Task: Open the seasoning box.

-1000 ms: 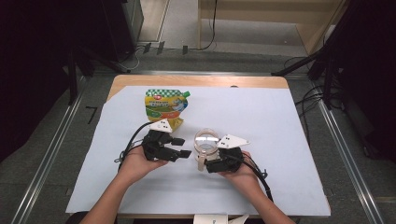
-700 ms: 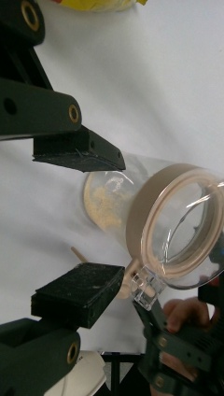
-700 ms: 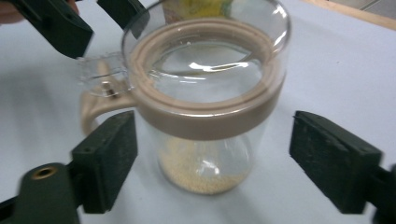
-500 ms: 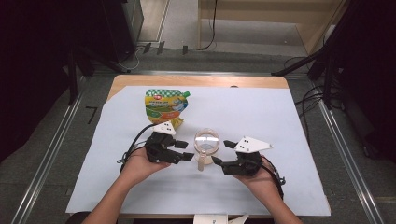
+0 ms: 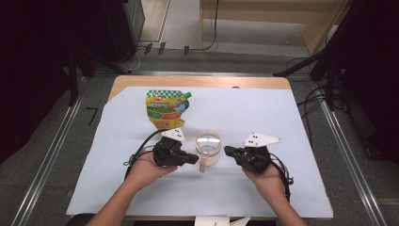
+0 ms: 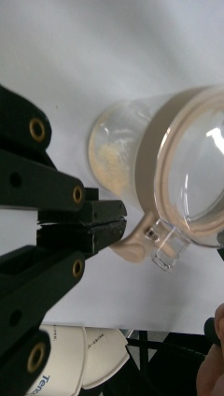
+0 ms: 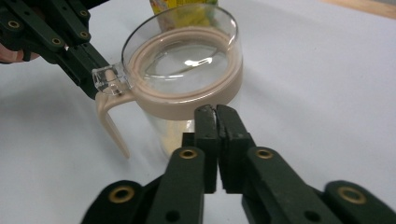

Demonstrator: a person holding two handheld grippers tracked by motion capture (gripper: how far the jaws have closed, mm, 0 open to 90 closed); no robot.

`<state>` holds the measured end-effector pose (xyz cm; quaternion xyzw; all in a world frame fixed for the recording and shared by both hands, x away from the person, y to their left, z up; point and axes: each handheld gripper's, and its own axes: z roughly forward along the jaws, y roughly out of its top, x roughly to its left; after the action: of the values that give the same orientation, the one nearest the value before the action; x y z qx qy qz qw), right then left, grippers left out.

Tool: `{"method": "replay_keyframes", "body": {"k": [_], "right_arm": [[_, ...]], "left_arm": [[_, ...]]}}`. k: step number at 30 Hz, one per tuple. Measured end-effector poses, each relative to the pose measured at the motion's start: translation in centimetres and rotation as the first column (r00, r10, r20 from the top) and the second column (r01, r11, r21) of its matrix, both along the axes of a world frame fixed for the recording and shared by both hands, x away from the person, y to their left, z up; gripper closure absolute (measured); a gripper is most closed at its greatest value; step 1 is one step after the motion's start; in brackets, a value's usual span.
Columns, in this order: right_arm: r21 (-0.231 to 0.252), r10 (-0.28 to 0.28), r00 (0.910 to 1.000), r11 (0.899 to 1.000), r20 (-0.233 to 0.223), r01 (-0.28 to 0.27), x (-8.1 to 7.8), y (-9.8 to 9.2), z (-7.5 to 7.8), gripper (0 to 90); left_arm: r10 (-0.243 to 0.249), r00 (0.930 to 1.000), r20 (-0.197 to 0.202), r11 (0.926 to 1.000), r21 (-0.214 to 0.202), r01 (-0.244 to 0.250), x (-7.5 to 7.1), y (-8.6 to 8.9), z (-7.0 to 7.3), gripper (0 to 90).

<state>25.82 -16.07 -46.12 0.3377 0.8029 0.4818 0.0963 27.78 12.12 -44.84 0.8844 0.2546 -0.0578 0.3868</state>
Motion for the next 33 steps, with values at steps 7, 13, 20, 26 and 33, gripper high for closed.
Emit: {"method": "replay_keyframes", "body": {"k": [7, 13, 20, 26, 33], "right_arm": [[-0.002, -0.006, 0.9995, 1.000, -0.031, 0.005, 0.2, 0.7, -0.1, 90.0], [0.008, -0.036, 0.9982, 0.999, -0.047, 0.037, 0.6, 0.3, -0.1, 90.0], [-0.003, -0.054, 0.9975, 0.999, -0.045, 0.054, -0.2, -0.6, 0.7, 90.0], [0.025, -0.042, 0.9980, 0.999, -0.048, 0.043, -2.0, -0.8, 1.3, 90.0], [0.017, 0.020, 0.9982, 1.000, -0.057, -0.019, -4.5, 0.2, 0.8, 90.0]], "left_arm": [[-0.011, 0.9998, 0.016, 0.9998, 0.019, 0.011, -0.5, -1.1, -0.1, 90.0], [-0.027, 0.9994, 0.022, 0.9996, -0.009, 0.027, -1.0, -2.7, -0.5, 90.0], [-0.054, 0.9985, -0.003, 0.9981, -0.030, 0.054, -1.0, -3.7, -0.6, 86.7], [-0.076, 0.9971, -0.011, 0.9952, -0.063, 0.075, -1.1, -2.2, 0.3, 75.3], [-0.080, 0.9968, 0.006, 0.9903, -0.114, 0.080, -0.7, -0.1, 1.2, 54.2]]}}
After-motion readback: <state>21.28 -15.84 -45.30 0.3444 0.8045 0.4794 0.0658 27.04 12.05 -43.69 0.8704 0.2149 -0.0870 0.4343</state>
